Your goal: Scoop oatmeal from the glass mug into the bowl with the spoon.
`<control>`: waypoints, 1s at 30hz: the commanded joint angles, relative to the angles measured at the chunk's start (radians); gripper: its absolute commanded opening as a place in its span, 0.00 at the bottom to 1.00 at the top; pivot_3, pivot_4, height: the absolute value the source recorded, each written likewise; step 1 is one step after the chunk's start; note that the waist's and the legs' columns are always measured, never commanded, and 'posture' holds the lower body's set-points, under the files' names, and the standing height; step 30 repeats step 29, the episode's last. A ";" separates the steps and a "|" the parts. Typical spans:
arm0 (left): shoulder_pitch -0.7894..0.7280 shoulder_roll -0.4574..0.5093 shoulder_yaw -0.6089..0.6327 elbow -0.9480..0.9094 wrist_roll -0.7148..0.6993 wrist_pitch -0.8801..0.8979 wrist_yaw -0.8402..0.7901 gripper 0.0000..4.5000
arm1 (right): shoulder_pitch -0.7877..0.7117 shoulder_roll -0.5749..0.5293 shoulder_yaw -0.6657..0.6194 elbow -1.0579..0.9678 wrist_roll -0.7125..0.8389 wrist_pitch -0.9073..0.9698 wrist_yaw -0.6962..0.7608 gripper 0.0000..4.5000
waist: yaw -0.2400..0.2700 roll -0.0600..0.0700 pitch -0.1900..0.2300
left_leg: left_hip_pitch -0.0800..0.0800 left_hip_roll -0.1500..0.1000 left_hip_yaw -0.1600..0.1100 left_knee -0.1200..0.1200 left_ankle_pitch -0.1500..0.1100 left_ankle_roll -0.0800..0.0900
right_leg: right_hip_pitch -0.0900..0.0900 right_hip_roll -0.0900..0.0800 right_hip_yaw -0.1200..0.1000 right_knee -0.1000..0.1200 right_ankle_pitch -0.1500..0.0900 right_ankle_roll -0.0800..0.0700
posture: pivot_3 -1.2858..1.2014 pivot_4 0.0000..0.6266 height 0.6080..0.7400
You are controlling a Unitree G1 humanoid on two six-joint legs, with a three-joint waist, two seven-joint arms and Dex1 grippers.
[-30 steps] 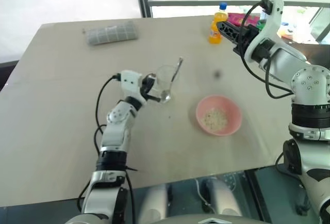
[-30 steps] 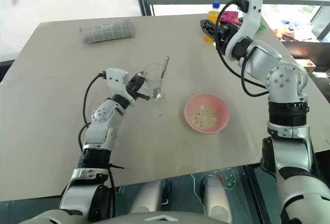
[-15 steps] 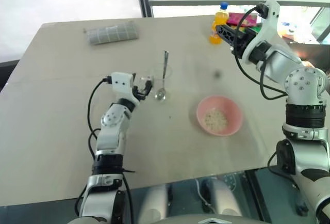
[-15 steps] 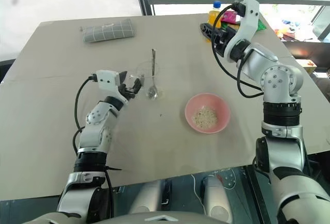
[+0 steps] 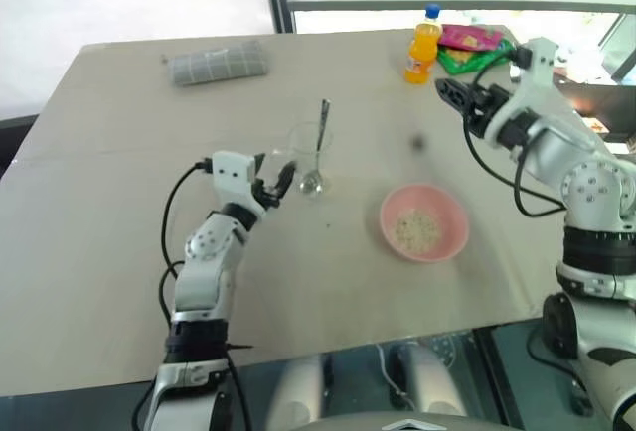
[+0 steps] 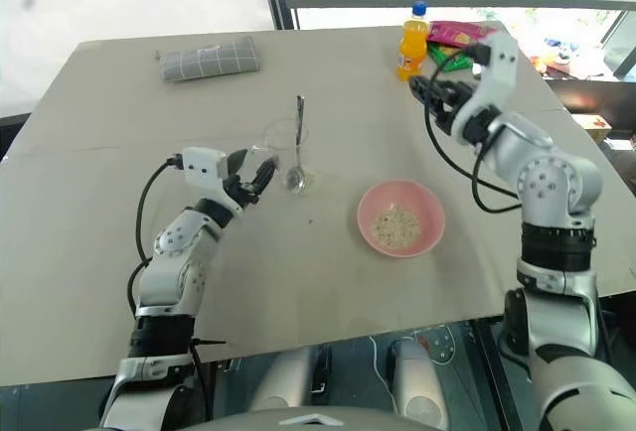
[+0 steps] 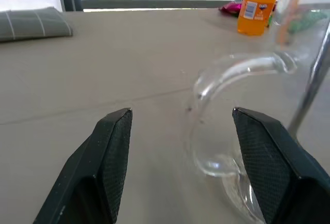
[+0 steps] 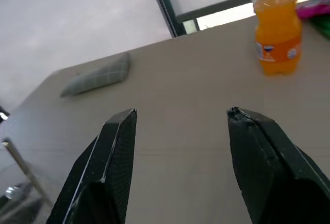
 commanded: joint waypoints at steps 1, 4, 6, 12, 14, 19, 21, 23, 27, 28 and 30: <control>0.029 0.014 -0.004 -0.122 -0.033 0.021 -0.017 0.71 | 0.070 -0.053 -0.004 -0.084 -0.090 -0.094 0.088 0.62 | 0.000 0.000 0.000 | 0.000 0.000 0.000 0.000 0.000 0.000 | 0.000 0.000 0.000 0.000 0.000 0.000 | 0.52 0.24 1.00; 0.073 0.025 -0.011 -0.196 -0.038 0.051 -0.016 0.71 | 0.170 -0.079 -0.011 -0.114 -0.136 -0.140 0.152 0.62 | 0.000 0.000 0.000 | 0.000 0.000 0.000 0.000 0.000 0.000 | 0.000 0.000 0.000 0.000 0.000 0.000 | 0.52 0.24 1.00; 0.114 0.035 -0.020 -0.248 -0.038 0.067 -0.022 0.71 | 0.235 -0.094 -0.020 -0.133 -0.157 -0.163 0.189 0.62 | -0.001 0.000 0.000 | 0.001 0.000 0.000 0.000 0.000 0.000 | 0.000 0.001 0.000 0.000 0.000 0.000 | 0.52 0.24 1.00; 0.266 0.082 -0.031 -0.353 -0.032 0.072 -0.055 0.71 | 0.457 -0.178 -0.040 -0.159 -0.260 -0.297 0.351 0.62 | 0.000 0.000 0.000 | 0.001 0.000 0.000 0.000 0.000 0.000 | 0.000 0.000 0.001 0.000 0.000 0.000 | 0.52 0.24 1.00; 0.310 0.092 -0.021 -0.378 -0.052 0.078 -0.066 0.71 | 0.525 -0.185 -0.065 -0.175 -0.252 -0.325 0.399 0.62 | 0.001 0.000 0.000 | 0.002 0.000 0.000 0.000 0.000 0.000 | 0.000 0.001 0.001 0.000 -0.001 0.000 | 0.52 0.24 1.00; 0.488 0.125 -0.007 -0.464 -0.067 0.078 -0.098 0.71 | 0.733 -0.178 -0.109 -0.209 -0.289 -0.465 0.519 0.62 | 0.002 0.000 0.000 | 0.002 0.001 0.000 0.000 0.000 0.000 | 0.001 0.001 0.001 0.000 -0.003 -0.004 | 0.52 0.24 1.00; 0.546 0.130 -0.010 -0.475 -0.053 0.061 -0.098 0.71 | 0.810 -0.173 -0.119 -0.196 -0.309 -0.533 0.570 0.62 | 0.002 0.001 0.000 | 0.003 0.001 0.000 0.000 0.000 0.000 | 0.001 0.001 0.001 0.000 -0.003 -0.004 | 0.52 0.24 1.00; 0.591 0.126 -0.007 -0.480 -0.050 0.053 -0.093 0.71 | 0.874 -0.176 -0.119 -0.177 -0.332 -0.597 0.620 0.62 | 0.005 0.001 0.000 | 0.003 0.001 0.000 0.000 0.000 0.000 | 0.001 0.000 0.001 0.000 -0.003 -0.003 | 0.52 0.24 1.00; 0.656 0.134 -0.004 -0.482 -0.036 0.029 -0.097 0.71 | 0.934 -0.164 -0.130 -0.135 -0.331 -0.670 0.686 0.62 | 0.006 0.001 -0.001 | 0.003 0.002 0.000 0.001 0.000 0.000 | 0.001 0.000 0.001 0.000 -0.006 0.000 | 0.52 0.24 1.00; 0.673 0.139 -0.002 -0.481 -0.028 0.020 -0.099 0.71 | 0.937 -0.167 -0.128 -0.122 -0.339 -0.686 0.696 0.62 | 0.006 0.002 -0.001 | 0.004 0.002 0.000 0.001 0.000 0.000 | 0.001 0.000 0.001 0.000 -0.006 0.000 | 0.52 0.24 1.00; 0.690 0.140 0.001 -0.478 -0.034 0.009 -0.109 0.71 | 0.938 -0.170 -0.126 -0.110 -0.349 -0.698 0.701 0.62 | 0.006 0.002 -0.001 | 0.004 0.002 0.001 0.001 0.000 0.000 | 0.001 0.000 0.001 0.000 -0.006 0.000 | 0.52 0.24 1.00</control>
